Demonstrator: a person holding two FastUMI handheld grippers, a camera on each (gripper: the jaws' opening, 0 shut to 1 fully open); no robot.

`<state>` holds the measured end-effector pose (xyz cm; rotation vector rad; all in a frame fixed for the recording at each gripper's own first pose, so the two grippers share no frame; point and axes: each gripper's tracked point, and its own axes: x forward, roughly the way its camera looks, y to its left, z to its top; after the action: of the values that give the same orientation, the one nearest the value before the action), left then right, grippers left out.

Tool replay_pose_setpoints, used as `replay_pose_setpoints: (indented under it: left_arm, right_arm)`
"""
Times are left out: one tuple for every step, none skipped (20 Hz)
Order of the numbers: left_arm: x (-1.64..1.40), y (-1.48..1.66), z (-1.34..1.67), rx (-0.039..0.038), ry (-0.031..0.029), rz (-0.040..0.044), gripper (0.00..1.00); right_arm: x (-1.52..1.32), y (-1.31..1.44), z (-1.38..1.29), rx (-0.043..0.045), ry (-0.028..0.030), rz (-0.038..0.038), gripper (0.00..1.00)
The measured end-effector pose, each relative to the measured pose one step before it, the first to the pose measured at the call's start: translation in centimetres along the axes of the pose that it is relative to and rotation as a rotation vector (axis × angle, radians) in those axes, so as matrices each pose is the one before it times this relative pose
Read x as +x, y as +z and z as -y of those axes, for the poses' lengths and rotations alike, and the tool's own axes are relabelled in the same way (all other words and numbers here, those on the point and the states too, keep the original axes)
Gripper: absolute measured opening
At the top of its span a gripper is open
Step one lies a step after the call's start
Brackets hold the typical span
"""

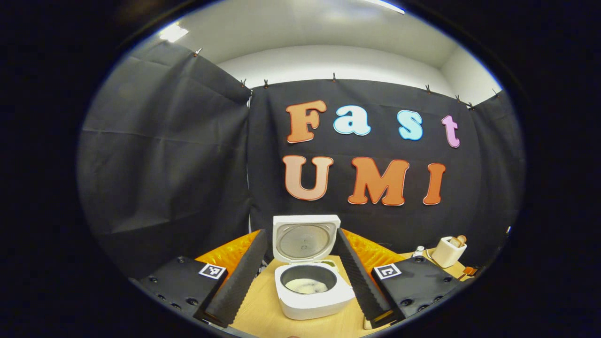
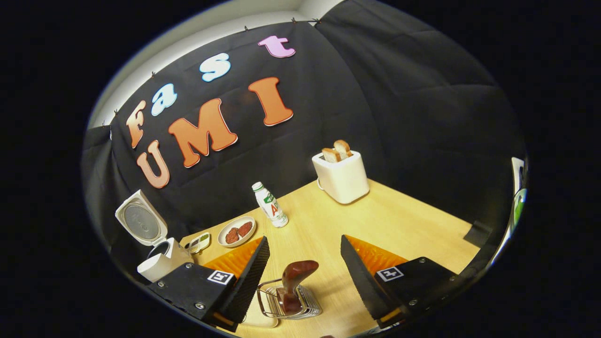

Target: Close the left gripper, press the button to open the rice cooker; take a wooden spoon from the chopstick holder with the right hand, scoop a spoonful of rice and pour it into the rice cooker, then put the wooden spoon back into the chopstick holder.

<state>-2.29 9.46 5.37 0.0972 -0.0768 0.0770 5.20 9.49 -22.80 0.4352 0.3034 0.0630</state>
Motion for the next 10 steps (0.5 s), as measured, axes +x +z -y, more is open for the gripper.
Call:
replay_pose_setpoints:
  left_arm:
    - [-0.141,-0.287,-0.281,0.00284,0.01377,-0.00393,0.99]
    - [-0.250,-0.479,-0.379,0.00244,0.01701,-0.00490,1.00]
    - [-0.182,-0.085,-0.564,0.00183,0.01973,0.00463,1.00]
    - [-0.068,-0.046,-0.628,-0.00055,0.01514,0.00170,1.00]
    - [-0.119,-0.170,-0.310,-0.00539,0.00946,-0.00214,1.00]
    - [-0.188,-0.431,-0.203,-0.00588,0.00673,-0.00775,0.99]
    - [-0.119,-0.366,-0.256,-0.00370,0.00751,-0.00962,1.00]
    - [0.002,-0.427,-0.447,-0.00070,0.00832,-0.00800,1.00]
    - [-0.103,-0.322,-0.340,0.00382,0.01096,-0.00869,1.00]
    - [-0.078,-0.357,-0.584,0.00773,0.01756,-0.00587,1.00]
  right_arm:
    - [0.211,-0.999,-0.226,0.01756,0.01015,-0.02023,0.95]
    - [0.261,-1.016,-0.122,0.02135,0.00918,-0.02357,0.95]
    - [0.103,-0.726,-0.108,0.02085,0.00881,-0.01679,0.95]
    - [0.079,-0.483,-0.088,0.02374,0.01120,-0.01461,0.95]
    - [0.143,-0.444,-0.027,0.02649,0.00620,-0.00861,0.93]
    - [0.214,-0.192,-0.146,0.02883,0.01252,-0.00784,0.92]
    - [0.191,-0.265,-0.345,0.02521,0.00840,-0.00436,0.87]
    - [0.207,-0.195,-0.229,0.01974,0.00676,-0.00617,0.81]
    - [0.210,-0.538,-0.200,0.01577,0.00582,-0.01693,0.70]
    - [0.356,-0.348,0.011,0.01435,-0.00201,-0.01777,0.65]
